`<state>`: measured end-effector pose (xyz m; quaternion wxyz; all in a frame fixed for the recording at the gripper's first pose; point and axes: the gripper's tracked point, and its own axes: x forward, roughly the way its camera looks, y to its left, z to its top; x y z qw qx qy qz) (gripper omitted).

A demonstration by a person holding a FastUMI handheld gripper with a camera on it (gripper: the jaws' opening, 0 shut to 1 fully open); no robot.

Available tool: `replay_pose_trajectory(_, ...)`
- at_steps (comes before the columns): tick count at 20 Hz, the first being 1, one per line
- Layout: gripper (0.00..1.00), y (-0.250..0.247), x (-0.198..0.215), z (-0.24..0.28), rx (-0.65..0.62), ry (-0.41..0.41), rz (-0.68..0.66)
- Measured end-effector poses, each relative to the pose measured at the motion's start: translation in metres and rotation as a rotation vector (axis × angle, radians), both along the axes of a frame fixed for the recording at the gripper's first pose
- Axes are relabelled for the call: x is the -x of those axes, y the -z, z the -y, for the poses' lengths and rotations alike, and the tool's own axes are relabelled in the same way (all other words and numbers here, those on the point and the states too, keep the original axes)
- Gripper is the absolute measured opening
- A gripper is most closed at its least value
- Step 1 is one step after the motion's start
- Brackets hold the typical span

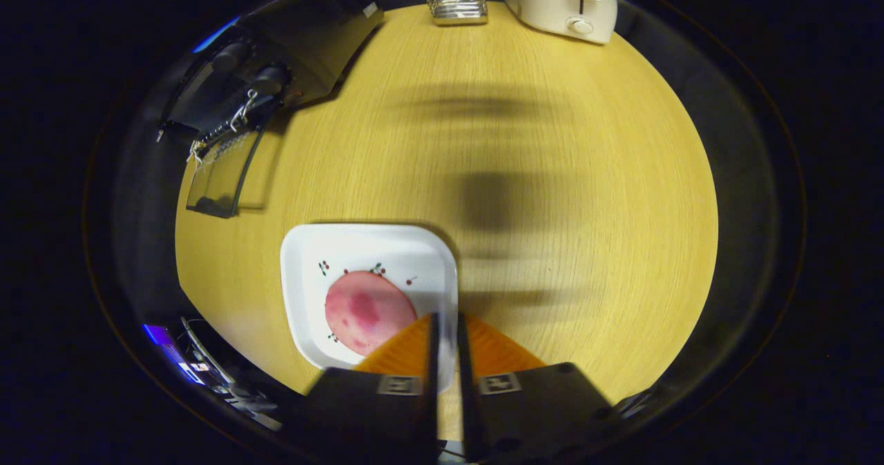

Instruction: Open the toaster oven, put the food inside, and close the toaster oven door.

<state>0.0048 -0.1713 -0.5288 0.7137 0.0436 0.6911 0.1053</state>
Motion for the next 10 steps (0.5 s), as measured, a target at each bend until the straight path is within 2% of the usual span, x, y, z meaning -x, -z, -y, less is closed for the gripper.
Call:
replay_pose_trajectory(3,0.06,-0.012,0.001,0.007,-0.063,0.007,-0.005)
replay_pose_trajectory(6,0.06,-0.012,0.006,0.002,-0.154,0.092,-0.011)
replay_pose_trajectory(10,0.06,-0.022,0.012,-0.005,-0.314,0.268,-0.035)
